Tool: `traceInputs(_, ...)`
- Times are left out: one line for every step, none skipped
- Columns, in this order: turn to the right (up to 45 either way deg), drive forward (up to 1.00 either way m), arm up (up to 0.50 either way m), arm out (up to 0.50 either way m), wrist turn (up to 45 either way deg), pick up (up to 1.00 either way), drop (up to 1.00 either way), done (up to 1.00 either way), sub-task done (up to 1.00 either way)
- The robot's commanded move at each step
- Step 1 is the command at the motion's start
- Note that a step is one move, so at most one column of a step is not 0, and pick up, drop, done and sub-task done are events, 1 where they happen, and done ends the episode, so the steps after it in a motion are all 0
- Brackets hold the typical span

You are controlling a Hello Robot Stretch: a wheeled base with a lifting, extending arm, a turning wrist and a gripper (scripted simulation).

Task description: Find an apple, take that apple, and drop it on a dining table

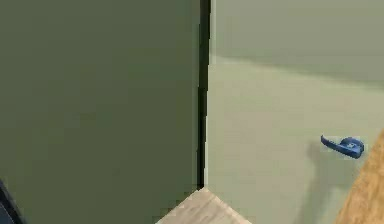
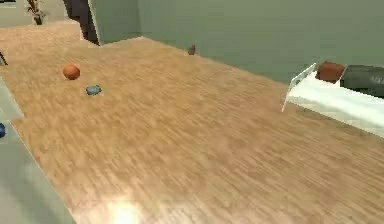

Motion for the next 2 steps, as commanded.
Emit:
traceInputs(-45.0, 0.0, 0.0, 0.0, 0.0, 0.0, 0.0, 0.0, 0.0)
traceInputs(-45.0, 0.0, 0.0, 0.0, 0.0, 0.0, 0.0, 0.0, 0.0)
